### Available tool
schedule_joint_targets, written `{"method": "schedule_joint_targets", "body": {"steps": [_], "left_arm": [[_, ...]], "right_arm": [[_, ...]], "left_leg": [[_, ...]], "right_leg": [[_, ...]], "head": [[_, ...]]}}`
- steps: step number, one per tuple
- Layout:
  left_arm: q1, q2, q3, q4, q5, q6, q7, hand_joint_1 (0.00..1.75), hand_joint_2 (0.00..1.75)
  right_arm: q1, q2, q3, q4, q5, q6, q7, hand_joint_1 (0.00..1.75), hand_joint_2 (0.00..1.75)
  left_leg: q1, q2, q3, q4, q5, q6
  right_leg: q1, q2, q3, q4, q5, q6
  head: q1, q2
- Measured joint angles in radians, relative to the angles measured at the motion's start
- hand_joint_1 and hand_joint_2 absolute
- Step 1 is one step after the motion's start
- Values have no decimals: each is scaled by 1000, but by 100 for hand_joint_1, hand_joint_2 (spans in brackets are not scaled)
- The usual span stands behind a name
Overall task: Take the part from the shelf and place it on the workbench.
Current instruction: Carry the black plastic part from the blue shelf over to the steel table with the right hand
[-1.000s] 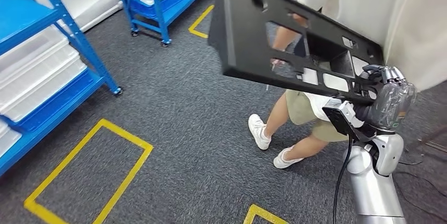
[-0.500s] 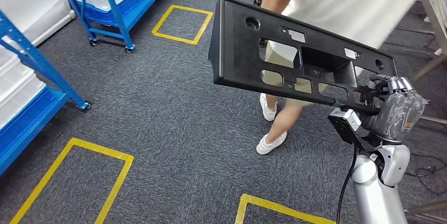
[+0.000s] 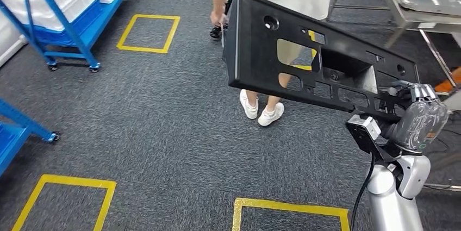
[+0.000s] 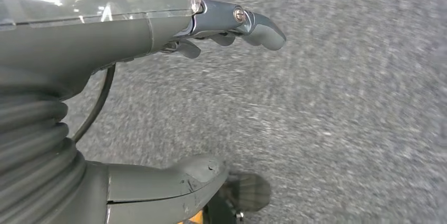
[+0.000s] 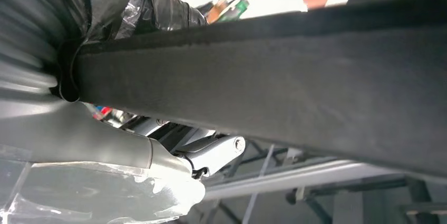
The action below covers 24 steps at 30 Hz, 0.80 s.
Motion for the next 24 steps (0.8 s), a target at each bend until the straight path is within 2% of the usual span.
{"method": "schedule_joint_targets", "body": {"steps": [2,3,4,5,7,8,9,10,11,12,13,14,16,17,18,20,21,22,24], "left_arm": [[0,0,0,0,-1,1,-1,0,175],[0,0,0,0,-2,2,-1,0,175],[-1,-1,0,0,-3,2,-2,0,175],[-2,-2,0,0,-4,2,-2,0,175],[-4,-3,-1,0,-6,3,-3,0,175],[-3,-3,-2,0,-6,3,-3,0,175],[-3,-3,-2,0,-6,3,-4,0,175],[-2,-3,-2,0,-6,3,-4,0,175],[-2,-3,-2,0,-6,3,-4,0,175],[-2,-4,-2,0,-6,3,-4,0,175],[-2,-4,-2,0,-6,3,-4,0,175],[-2,-5,-2,0,-6,3,-4,0,175],[-3,-6,-2,0,-6,3,-4,0,175],[-4,-6,-2,0,-6,3,-4,0,175],[-4,-6,-2,0,-7,3,-5,0,175],[-5,-6,-2,0,-7,4,-6,0,175],[-6,-6,-3,0,-7,5,-6,0,175],[-6,-6,-3,0,-7,5,-7,0,175],[-6,-7,-3,0,-8,6,-8,0,175]], "right_arm": [[8,0,-2,-9,-2,-1,-1,175,175],[14,0,-5,-13,-3,-2,-2,175,175],[21,0,-9,-17,-4,-2,-3,175,175],[29,-1,-13,-21,-4,-3,-3,175,175],[36,-2,-21,-27,-5,-4,-5,175,175],[39,-2,-23,-29,-5,-5,-6,175,175],[40,-2,-24,-30,-6,-5,-6,175,175],[43,-1,-24,-30,-6,-5,-6,175,175],[46,-1,-24,-30,-7,-5,-6,175,175],[48,-1,-25,-30,-7,-5,-6,175,175],[50,-1,-25,-31,-7,-5,-6,175,175],[50,-1,-25,-31,-6,-5,-6,175,175],[50,-1,-26,-34,-7,-6,-6,175,175],[50,-1,-26,-35,-7,-6,-6,175,175],[50,-1,-27,-37,-8,-6,-6,175,175],[55,-1,-31,-40,-12,-6,-7,175,175],[58,-1,-33,-43,-15,-7,-8,175,175],[58,-1,-35,-46,-16,-7,-8,175,175],[57,0,-37,-51,-18,-8,-9,175,175]], "left_leg": [[2,-33,28,-63,14,5],[1,-33,32,-70,12,7],[1,-22,34,-73,14,13],[1,-11,37,-80,18,20],[4,14,45,-97,27,34],[3,27,47,-101,29,37],[2,40,47,-103,28,39],[1,53,47,-102,27,40],[1,67,47,-102,26,40],[1,80,48,-102,24,39],[1,92,50,-102,21,37],[1,103,53,-101,18,34],[-1,122,59,-99,10,25],[-4,131,62,-98,6,19],[-6,139,64,-98,3,13],[-7,157,70,-99,-3,3],[-5,153,72,-94,-10,-3],[-3,138,68,-79,-23,-7],[2,85,26,16,-75,-11]], "right_leg": [[-3,23,-8,4,1,11],[-5,35,-12,3,4,18],[-7,44,-15,0,7,24],[-7,38,-16,0,6,30],[-3,-13,-35,40,-22,37],[-4,-46,-57,89,-51,40],[-5,-67,-88,152,-82,43],[-8,-76,-118,214,-107,47],[-12,-80,-139,256,-117,50],[-15,-82,-143,262,-109,53],[-18,-86,-128,234,-85,55],[-20,-96,-95,171,-50,57],[-14,-139,-25,42,-5,54],[-10,-153,-5,4,3,50],[-5,-159,0,-10,0,45],[-2,-137,-1,-10,0,34],[-3,-127,1,-13,0,28],[-5,-117,4,-15,0,22],[-8,-97,8,-19,1,9]], "head": [[0,0],[0,0],[-1,0],[0,0],[0,0],[0,0],[0,0],[0,0],[0,0],[0,0],[0,0],[0,0],[0,0],[0,0],[0,0],[0,0],[0,0],[0,0],[0,0]]}}
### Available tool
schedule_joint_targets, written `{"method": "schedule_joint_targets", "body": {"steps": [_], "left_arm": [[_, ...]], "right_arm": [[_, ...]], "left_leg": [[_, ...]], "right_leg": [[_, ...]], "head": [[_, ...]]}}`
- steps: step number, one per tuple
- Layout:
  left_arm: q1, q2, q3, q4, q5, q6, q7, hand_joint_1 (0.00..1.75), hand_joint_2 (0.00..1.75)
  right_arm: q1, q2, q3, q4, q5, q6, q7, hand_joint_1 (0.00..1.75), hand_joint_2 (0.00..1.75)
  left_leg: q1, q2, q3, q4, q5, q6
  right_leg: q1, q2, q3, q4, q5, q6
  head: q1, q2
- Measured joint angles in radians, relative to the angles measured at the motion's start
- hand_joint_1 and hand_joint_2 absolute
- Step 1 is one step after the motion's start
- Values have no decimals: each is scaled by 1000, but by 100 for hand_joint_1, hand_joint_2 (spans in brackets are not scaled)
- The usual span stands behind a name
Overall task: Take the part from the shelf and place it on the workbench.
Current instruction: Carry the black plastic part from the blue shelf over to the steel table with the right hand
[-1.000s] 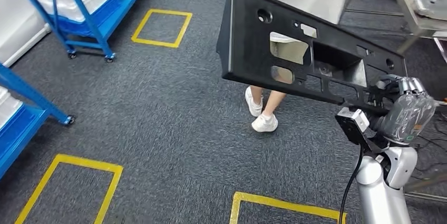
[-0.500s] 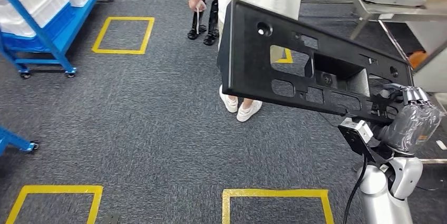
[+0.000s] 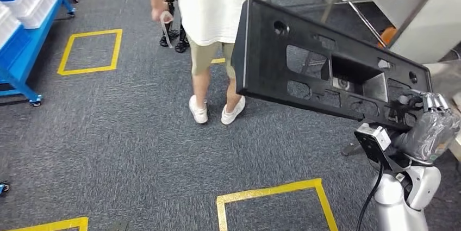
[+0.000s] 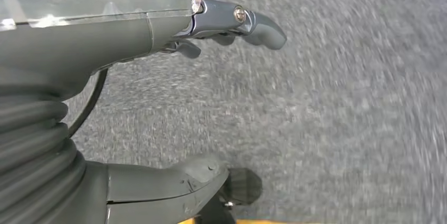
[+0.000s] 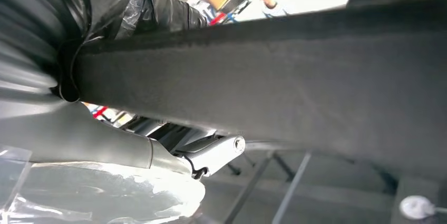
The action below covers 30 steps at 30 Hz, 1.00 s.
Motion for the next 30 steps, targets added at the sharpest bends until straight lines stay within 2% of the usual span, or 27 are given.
{"method": "schedule_joint_targets", "body": {"steps": [1,2,3,4,5,6,8,9,10,12,13,15,16,17,18,19,20,21,22,24,25,26,28,29,30], "left_arm": [[2,0,0,0,0,0,0,0,175],[3,-1,0,0,-1,0,0,0,175],[5,-1,0,0,-1,0,0,0,175],[6,-1,0,0,-2,0,0,0,175],[5,-1,0,0,-2,0,0,0,175],[4,0,0,0,-3,0,0,0,175],[3,0,0,0,-3,0,0,0,175],[3,-1,0,0,-3,0,0,0,175],[3,-1,0,0,-4,0,0,0,175],[2,-1,0,0,-5,0,1,0,175],[1,-1,-1,0,-5,0,1,0,175],[-2,-1,-2,0,-6,0,1,0,175],[-3,-1,-2,0,-6,0,1,0,175],[-2,-1,-2,0,-6,0,1,0,175],[-2,-1,-2,0,-6,0,1,0,175],[-1,-1,-2,0,-6,0,2,0,175],[-1,-1,-2,0,-6,0,2,0,175],[-1,-2,-2,0,-6,0,3,0,175],[-2,-2,-2,0,-6,0,3,0,175],[-3,-4,-2,0,-6,0,3,0,175],[-3,-4,-2,0,-6,0,3,0,175],[-4,-4,-2,0,-5,0,3,0,175],[-4,-4,-2,0,-4,0,4,0,175],[-5,-4,-2,0,-4,0,4,0,175],[-7,-3,-2,0,-3,0,3,0,175]], "right_arm": [[-1,1,0,-1,0,0,0,175,175],[0,1,0,-1,0,0,0,175,175],[1,2,0,0,0,0,0,175,175],[2,2,0,0,0,0,0,175,175],[2,2,0,0,0,-1,0,175,175],[2,2,0,0,0,-1,0,175,175],[0,3,0,0,0,-1,0,175,175],[-1,3,0,0,-1,-1,0,175,175],[-1,3,-1,0,-1,-1,0,175,175],[-1,3,-2,0,-1,-1,0,175,175],[0,3,-3,0,-1,-1,0,175,175],[-6,2,-5,0,-1,0,-1,175,175],[-10,2,-6,0,-1,0,-2,175,175],[-14,2,-6,1,-1,0,-3,175,175],[-16,2,-6,2,-1,1,-3,175,175],[-17,2,-6,3,-2,1,-3,175,175],[-17,2,-6,5,-2,2,-3,175,175],[-17,2,-6,6,-2,2,-3,175,175],[-19,2,-6,6,-2,3,-3,175,175],[-24,1,-6,7,-2,5,-3,175,175],[-27,0,-6,7,-2,6,-3,175,175],[-30,0,-6,8,-2,6,-3,175,175],[-33,-1,-6,8,-2,6,-3,175,175],[-33,-2,-6,8,-2,6,-3,175,175],[-35,-2,-6,8,-2,6,-3,175,175]], "left_leg": [[0,-20,-36,71,-30,0],[1,-29,-73,139,-54,0],[1,-33,-100,181,-60,1],[1,-35,-111,190,-47,2],[1,-39,-104,159,-15,5],[1,-47,-81,97,27,9],[3,-95,-31,-29,85,16],[5,-116,-15,-67,96,18],[4,-131,-9,-81,95,19],[2,-118,-5,-89,97,25],[2,-107,-3,-94,100,31],[4,-82,4,-106,106,43],[4,-69,6,-109,107,47],[2,-56,7,-110,106,50],[2,-43,8,-110,105,51],[1,-30,8,-110,103,52],[1,-17,9,-110,102,51],[1,-5,11,-109,99,50],[1,7,14,-109,97,48],[-1,27,23,-109,89,41],[-4,35,26,-109,87,36],[-6,44,29,-110,84,31],[-8,62,35,-112,79,20],[-7,59,37,-110,73,14],[-5,41,33,-93,60,9]], "right_leg": [[1,11,0,0,-1,-4],[2,24,1,1,-1,-6],[3,38,1,2,-2,-7],[4,52,2,3,-2,-8],[5,67,3,4,-3,-8],[4,80,4,6,-4,-7],[3,104,2,12,-7,-2],[2,115,-2,14,-7,3],[-1,125,-7,16,-7,9],[-6,147,-13,13,-2,23],[-7,140,-14,14,-3,29],[-4,88,-31,52,-29,39],[-3,53,-53,100,-57,42],[-3,31,-84,164,-88,46],[-5,21,-116,229,-114,49],[-7,17,-140,275,-127,52],[-9,15,-148,290,-122,54],[-10,11,-134,261,-97,55],[-11,3,-100,199,-61,54],[-5,-39,-26,57,-7,48],[1,-56,-5,18,2,42],[6,-65,1,2,0,37],[9,-50,0,1,-1,26],[7,-39,2,-3,1,21],[4,-28,5,-7,3,14]], "head": [[0,0],[0,0],[0,0],[0,0],[0,0],[0,0],[0,0],[0,0],[0,0],[0,0],[0,0],[0,0],[0,0],[0,0],[0,0],[0,0],[0,0],[0,0],[0,0],[0,0],[0,0],[0,0],[0,0],[0,0],[0,0]]}}
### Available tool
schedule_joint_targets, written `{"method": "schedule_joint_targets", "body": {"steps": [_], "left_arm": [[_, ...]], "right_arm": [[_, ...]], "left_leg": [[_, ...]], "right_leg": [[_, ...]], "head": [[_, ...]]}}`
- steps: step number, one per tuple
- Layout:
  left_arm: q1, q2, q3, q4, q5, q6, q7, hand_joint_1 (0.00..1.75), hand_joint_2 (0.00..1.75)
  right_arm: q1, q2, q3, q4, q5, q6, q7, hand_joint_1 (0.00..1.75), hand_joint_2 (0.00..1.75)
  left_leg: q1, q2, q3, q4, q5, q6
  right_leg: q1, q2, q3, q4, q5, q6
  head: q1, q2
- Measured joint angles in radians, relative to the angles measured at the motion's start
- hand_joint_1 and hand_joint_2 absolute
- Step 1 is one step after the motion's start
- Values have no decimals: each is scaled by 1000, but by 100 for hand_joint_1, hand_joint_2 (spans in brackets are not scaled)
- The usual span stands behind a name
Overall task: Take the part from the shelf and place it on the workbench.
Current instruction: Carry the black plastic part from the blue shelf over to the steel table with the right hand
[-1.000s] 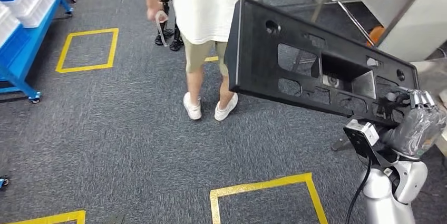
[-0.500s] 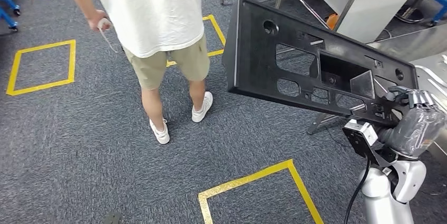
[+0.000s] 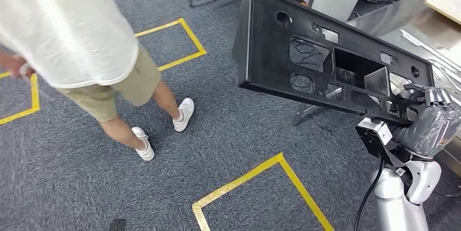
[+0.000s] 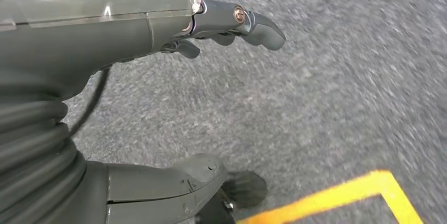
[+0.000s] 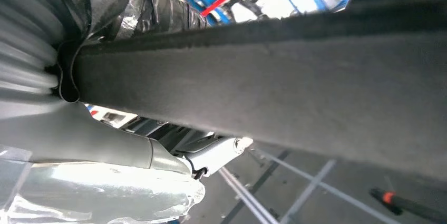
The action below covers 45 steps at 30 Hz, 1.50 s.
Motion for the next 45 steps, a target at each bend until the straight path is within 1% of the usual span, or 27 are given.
{"method": "schedule_joint_targets", "body": {"steps": [2,4,6,8,10,12,14,15,17,19,21,22,23,25,26,27,29,31,33,35,37,38,39,41,42,43,45], "left_arm": [[0,0,0,0,1,-1,0,0,175],[3,0,0,0,3,-1,-1,0,175],[7,1,0,0,5,-1,-1,0,175],[7,2,0,0,6,-1,-1,0,175],[7,3,0,0,10,0,-2,0,175],[7,4,0,0,13,0,-4,0,175],[7,3,0,0,14,0,-4,0,175],[7,3,0,0,15,0,-4,0,175],[5,3,0,0,15,0,-5,0,175],[6,3,0,0,15,0,-5,0,175],[9,3,0,0,15,-1,-4,0,175],[10,2,0,0,15,-1,-4,0,175],[11,2,1,0,15,-1,-4,0,175],[11,1,1,0,15,-2,-3,0,175],[11,0,1,0,14,-2,-3,0,175],[11,0,1,0,14,-2,-3,0,175],[10,1,1,0,13,-2,-3,0,175],[9,1,1,0,11,-2,-2,0,175],[8,2,1,0,11,-1,-2,0,175],[9,3,1,0,11,-1,-2,0,175],[13,3,1,0,10,0,-1,0,175],[15,4,1,0,9,0,0,0,175],[16,4,1,0,8,0,1,0,175],[15,5,1,0,5,1,2,0,175],[14,6,1,0,4,1,2,0,175],[14,6,1,0,4,1,2,0,175],[14,6,0,0,3,0,2,0,175]], "right_arm": [[-4,0,0,0,0,0,0,175,175],[-5,1,0,1,0,0,0,175,175],[-3,1,0,2,0,0,0,175,175],[-1,1,0,3,0,0,0,175,175],[0,1,0,3,-3,0,0,175,175],[2,1,0,2,-6,0,0,175,175],[7,0,-1,2,-7,-1,1,175,175],[10,-1,-2,2,-8,-1,1,175,175],[12,-6,-4,2,-8,-2,1,175,175],[14,-8,-5,1,-9,-2,1,175,175],[20,-8,-5,1,-12,-2,2,175,175],[24,-8,-5,1,-13,-2,3,175,175],[27,-8,-5,1,-13,-2,3,175,175],[31,-8,-6,-2,-14,-2,3,175,175],[31,-8,-6,-4,-14,-2,3,175,175],[31,-8,-6,-6,-14,-2,3,175,175],[32,-8,-7,-8,-15,-2,4,175,175],[36,-7,-8,-9,-16,-2,5,175,175],[39,-7,-9,-10,-16,-3,6,175,175],[39,-5,-10,-11,-16,-2,6,175,175],[40,-2,-10,-11,-14,0,6,175,175],[41,-1,-10,-11,-12,1,6,175,175],[41,0,-10,-11,-10,3,6,175,175],[41,1,-10,-11,-6,6,6,175,175],[42,2,-10,-11,-5,6,6,175,175],[41,2,-10,-11,-4,7,6,175,175],[46,4,-10,-12,-4,6,7,175,175]], "left_leg": [[4,-51,-41,94,-54,-5],[6,-73,-111,234,-112,-5],[6,-77,-149,287,-106,-3],[6,-88,-116,189,-29,4],[8,-132,-63,59,28,12],[7,-161,-42,11,35,17],[5,-146,-38,3,39,23],[6,-136,-34,-3,42,29],[9,-112,-25,-18,48,41],[8,-90,-20,-22,48,47],[8,-66,-19,-22,44,47],[8,-53,-18,-22,42,46],[8,-41,-15,-21,39,45],[7,-20,-6,-21,32,39],[7,-13,-2,-22,29,36],[4,-7,1,-21,26,33],[0,5,4,-22,21,24],[-2,23,10,-23,16,12],[2,1,9,-4,-3,1],[7,-49,-32,87,-55,-5],[7,-72,-102,224,-112,-7],[7,-75,-128,269,-121,-8],[7,-76,-135,275,-107,-7],[7,-90,-98,174,-32,-2],[8,-110,-69,107,0,3],[9,-129,-46,51,20,7],[9,-148,-27,13,23,14]], "right_leg": [[-4,21,5,-5,2,-11],[-2,45,5,-3,0,-17],[0,72,6,1,-2,-19],[1,100,8,7,-7,-17],[0,125,5,15,-12,-11],[-4,145,-2,18,-12,0],[-9,163,-8,15,-9,14],[-9,155,-9,17,-11,21],[-7,101,-29,63,-41,32],[-9,50,-84,175,-98,41],[-13,41,-140,278,-130,49],[-15,39,-148,288,-120,51],[-17,36,-133,254,-92,52],[-15,10,-60,113,-19,49],[-13,-10,-28,52,2,46],[-9,-28,-9,13,12,41],[0,-35,-6,1,8,30],[1,-13,-8,3,9,18],[-3,8,-4,-4,11,6],[-6,27,0,-8,12,-6],[-4,50,0,-7,10,-14],[-3,63,0,-5,10,-14],[-2,76,0,-3,9,-14],[-2,103,0,5,5,-12],[-2,116,-1,10,2,-9],[-1,127,-4,15,0,-6],[-3,146,-11,19,0,5]], "head": [[0,0],[0,0],[0,0],[0,0],[0,0],[0,0],[0,0],[0,0],[1,0],[2,0],[2,0],[2,0],[2,0],[2,0],[2,0],[2,0],[2,0],[2,0],[2,0],[1,0],[1,0],[1,0],[1,0],[1,0],[1,0],[1,0],[1,0]]}}
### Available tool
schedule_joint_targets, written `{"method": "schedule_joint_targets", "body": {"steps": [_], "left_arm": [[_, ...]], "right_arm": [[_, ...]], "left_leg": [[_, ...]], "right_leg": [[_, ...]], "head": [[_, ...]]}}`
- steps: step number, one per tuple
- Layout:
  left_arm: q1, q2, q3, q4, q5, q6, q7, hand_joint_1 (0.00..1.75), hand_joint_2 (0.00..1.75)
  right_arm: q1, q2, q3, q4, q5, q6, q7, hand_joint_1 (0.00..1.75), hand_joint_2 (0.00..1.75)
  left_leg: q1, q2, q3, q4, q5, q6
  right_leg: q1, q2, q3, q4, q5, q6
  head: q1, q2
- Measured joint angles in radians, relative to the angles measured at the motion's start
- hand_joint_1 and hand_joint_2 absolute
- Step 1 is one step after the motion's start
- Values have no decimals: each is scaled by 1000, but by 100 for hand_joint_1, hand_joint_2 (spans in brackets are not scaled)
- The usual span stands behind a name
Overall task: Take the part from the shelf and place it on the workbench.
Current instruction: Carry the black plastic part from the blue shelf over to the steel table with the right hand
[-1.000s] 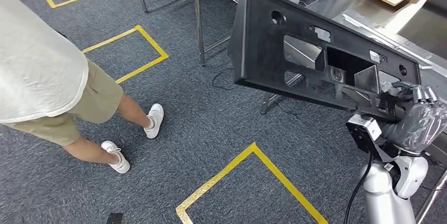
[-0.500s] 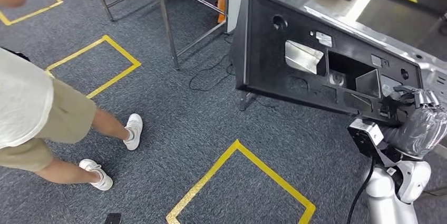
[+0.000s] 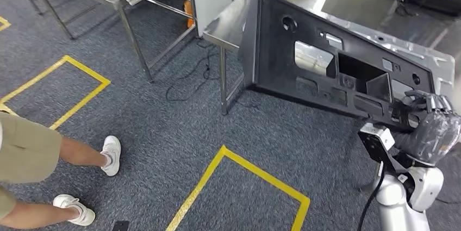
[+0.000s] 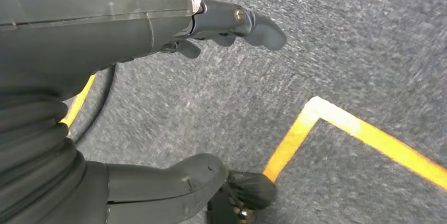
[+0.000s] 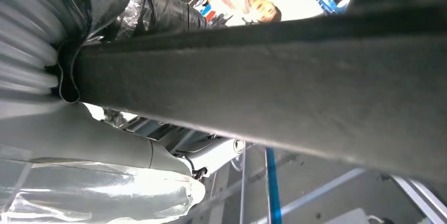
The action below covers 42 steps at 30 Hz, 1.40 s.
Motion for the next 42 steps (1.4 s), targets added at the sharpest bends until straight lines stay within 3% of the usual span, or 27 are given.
{"method": "schedule_joint_targets", "body": {"steps": [2,4,6,8,9,10,11,12,14,15,18,20,22,24,25,26,27,29,30,31,33,35,37,38,40,42], "left_arm": [[-1,-2,0,0,-2,-1,1,0,175],[-3,-4,-1,0,-5,-2,1,0,175],[-2,-5,-2,0,-8,-2,2,0,175],[2,-5,-2,0,-11,-2,4,0,175],[5,-5,-2,0,-11,-3,4,0,175],[8,-5,-2,0,-10,-3,4,0,175],[10,-5,-2,0,-10,-4,3,0,175],[11,-6,-2,0,-10,-5,3,0,175],[11,-6,-2,0,-10,-5,2,0,175],[10,-6,-3,0,-10,-5,2,0,175],[8,-5,-6,0,-12,-3,-1,0,175],[7,-4,-7,0,-12,-3,-5,0,175],[9,-3,-7,0,-9,-3,-7,0,175],[11,-2,-7,0,-7,-4,-7,0,175],[13,-1,-7,0,-6,-3,-6,0,175],[13,-1,-7,0,-5,-3,-5,0,175],[14,0,-7,0,-4,-3,-4,0,175],[15,1,-7,0,-3,-2,-4,0,175],[15,2,-7,0,-5,-2,-3,0,175],[16,2,-7,0,-6,-1,0,0,175],[15,2,-7,0,-10,0,4,0,175],[14,1,-7,0,-12,-2,10,0,175],[14,0,-7,0,-13,-3,15,0,175],[13,0,-7,0,-13,-4,17,0,175],[11,-1,-7,0,-13,-5,21,0,175],[11,-1,-7,0,-13,-6,24,0,175]], "right_arm": [[16,0,-1,-4,-2,-2,1,175,175],[39,0,-8,-17,-10,-4,0,175,175],[59,0,-16,-32,-26,-6,-1,175,175],[81,1,-21,-43,-47,-4,-4,175,175],[94,2,-24,-49,-59,-2,-7,175,175],[106,2,-27,-54,-69,0,-9,175,175],[114,2,-30,-60,-76,1,-12,175,175],[121,2,-33,-67,-81,2,-15,175,175],[127,3,-37,-77,-84,3,-19,175,175],[129,4,-38,-82,-86,4,-20,175,175],[140,7,-41,-90,-92,6,-22,175,175],[142,10,-43,-94,-93,9,-26,175,175],[136,13,-43,-96,-95,15,-29,175,175],[131,17,-43,-94,-97,20,-31,175,175],[129,19,-43,-92,-97,22,-31,175,175],[126,20,-43,-91,-96,23,-31,175,175],[124,21,-43,-89,-94,23,-31,175,175],[119,23,-43,-87,-88,22,-31,175,175],[116,24,-43,-85,-83,22,-31,175,175],[113,25,-43,-83,-77,22,-31,175,175],[110,25,-43,-78,-51,20,-30,175,175],[104,25,-43,-70,-18,16,-28,175,175],[92,25,-42,-62,2,13,-26,175,175],[87,25,-42,-58,6,12,-24,175,175],[79,26,-42,-50,11,11,-21,175,175],[65,26,-42,-38,25,11,-16,175,175]], "left_leg": [[-1,17,5,-8,5,9],[3,38,12,-22,12,24],[4,60,17,-31,14,33],[4,83,18,-32,12,35],[4,95,20,-31,9,34],[4,108,22,-31,5,32],[4,120,27,-30,1,29],[4,133,32,-29,-4,25],[-1,153,41,-28,-15,14],[-3,161,45,-28,-18,8],[-4,181,59,-32,-28,-10],[-1,141,50,4,-57,-19],[1,86,-5,121,-117,-22],[0,72,-73,247,-162,-21],[-1,70,-90,270,-156,-20],[-1,68,-89,251,-130,-16],[-1,63,-71,198,-89,-12],[-1,24,-22,62,-18,1],[-1,6,-7,19,-1,5],[-2,-7,0,-1,3,8],[-4,0,6,-9,6,15],[-4,10,13,-20,11,21],[-6,16,15,-24,9,19],[-8,17,15,-22,6,17],[-9,20,18,-20,7,18],[-9,21,19,-19,8,19]], "right_leg": [[-4,14,-3,-3,3,14],[-2,-19,-12,16,-12,24],[-2,-76,-56,107,-64,32],[-7,-97,-120,231,-116,40],[-10,-101,-137,260,-118,44],[-13,-105,-133,252,-101,46],[-14,-112,-109,204,-69,47],[-15,-129,-71,131,-31,47],[-6,-164,-12,18,9,39],[-2,-172,-1,-5,12,32],[1,-145,0,-11,8,11],[-4,-125,6,-18,10,-3],[-4,-105,9,-21,10,-14],[0,-81,8,-19,9,-19],[2,-68,9,-16,8,-20],[3,-55,9,-14,6,-21],[4,-41,9,-11,5,-21],[6,-18,8,-4,2,-18],[5,-9,5,-2,2,-14],[3,0,3,-1,2,-8],[-1,15,-1,-4,6,6],[0,-10,2,-5,8,16],[3,-46,8,-10,8,11],[5,-52,12,-15,11,6],[5,-50,13,-18,13,-1],[4,-50,13,-19,13,0]], "head": [[0,0],[0,0],[1,0],[1,0],[0,0],[1,0],[1,0],[1,0],[0,0],[0,0],[0,0],[0,0],[0,0],[0,0],[0,0],[0,0],[0,0],[0,0],[0,0],[0,0],[0,0],[0,0],[0,0],[0,0],[0,0],[0,0]]}}
